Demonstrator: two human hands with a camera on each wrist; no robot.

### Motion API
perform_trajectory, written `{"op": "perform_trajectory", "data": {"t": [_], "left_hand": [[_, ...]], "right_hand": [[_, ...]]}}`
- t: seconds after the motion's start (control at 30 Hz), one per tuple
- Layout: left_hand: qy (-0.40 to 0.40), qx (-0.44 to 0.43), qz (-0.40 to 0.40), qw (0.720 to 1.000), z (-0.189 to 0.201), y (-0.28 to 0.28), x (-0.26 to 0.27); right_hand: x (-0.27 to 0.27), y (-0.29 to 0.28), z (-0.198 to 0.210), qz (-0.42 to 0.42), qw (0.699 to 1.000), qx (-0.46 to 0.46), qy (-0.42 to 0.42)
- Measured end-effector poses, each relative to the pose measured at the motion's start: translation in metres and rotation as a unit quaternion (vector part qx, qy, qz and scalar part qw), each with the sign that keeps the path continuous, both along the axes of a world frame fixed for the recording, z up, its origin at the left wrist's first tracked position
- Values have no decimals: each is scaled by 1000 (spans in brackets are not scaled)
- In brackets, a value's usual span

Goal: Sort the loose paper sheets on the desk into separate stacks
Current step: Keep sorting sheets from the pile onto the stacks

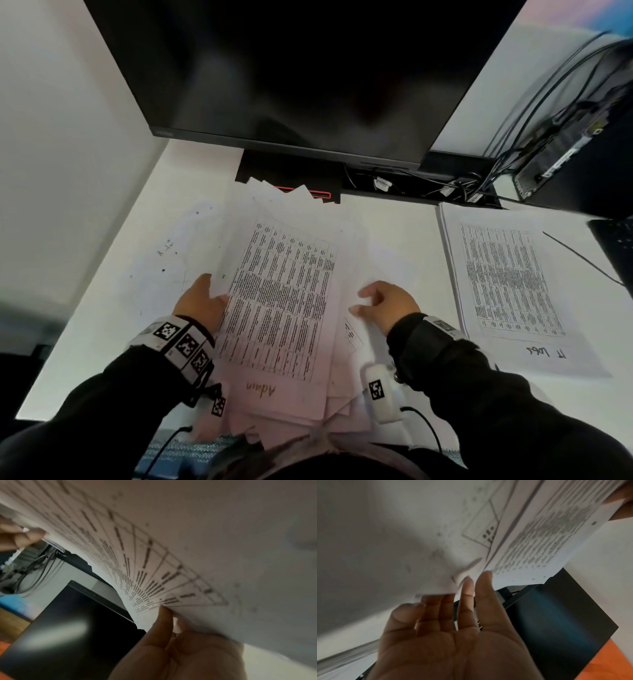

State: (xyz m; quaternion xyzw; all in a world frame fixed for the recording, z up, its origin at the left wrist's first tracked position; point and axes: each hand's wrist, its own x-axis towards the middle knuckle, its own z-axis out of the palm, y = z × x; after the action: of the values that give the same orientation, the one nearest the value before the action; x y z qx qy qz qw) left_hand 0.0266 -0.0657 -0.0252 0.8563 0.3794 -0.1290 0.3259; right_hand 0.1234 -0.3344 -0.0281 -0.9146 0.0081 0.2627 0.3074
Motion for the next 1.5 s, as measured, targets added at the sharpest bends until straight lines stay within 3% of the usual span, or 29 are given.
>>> {"op": "perform_trajectory", "data": {"t": [0.27,0.4,0.5,0.67,0.8,1.07,1.23,1.33,1.4,1.5], "left_hand": [[-53,-34,101,993,11,13,-5],[-91,-28,146,985,24,21,-10],[-64,-25,150,986,24,30,-10],[20,-34,99,994,12,23,-3],[18,-66,62,996,7,2,7],[-17,-134,1,991,-2,-31,4],[-126,-134,11,983,3,-32,-1],[-246,-219,18,944,24,-26,0],[-287,-259,-13,922,37,-23,5],[-312,-243,-37,918,61,-27,17]], "right_hand": [[-5,20,1,97,984,-148,24],[6,11,12,19,992,-111,49],[13,-1,19,-41,995,-69,53],[4,7,10,-55,991,-4,122],[2,12,9,11,993,-56,103],[-3,13,7,-23,996,-8,88],[-6,5,26,-71,987,117,88],[-1,-2,49,-77,980,178,40],[5,-4,65,-68,970,233,3],[8,3,88,-58,950,305,-38]]}}
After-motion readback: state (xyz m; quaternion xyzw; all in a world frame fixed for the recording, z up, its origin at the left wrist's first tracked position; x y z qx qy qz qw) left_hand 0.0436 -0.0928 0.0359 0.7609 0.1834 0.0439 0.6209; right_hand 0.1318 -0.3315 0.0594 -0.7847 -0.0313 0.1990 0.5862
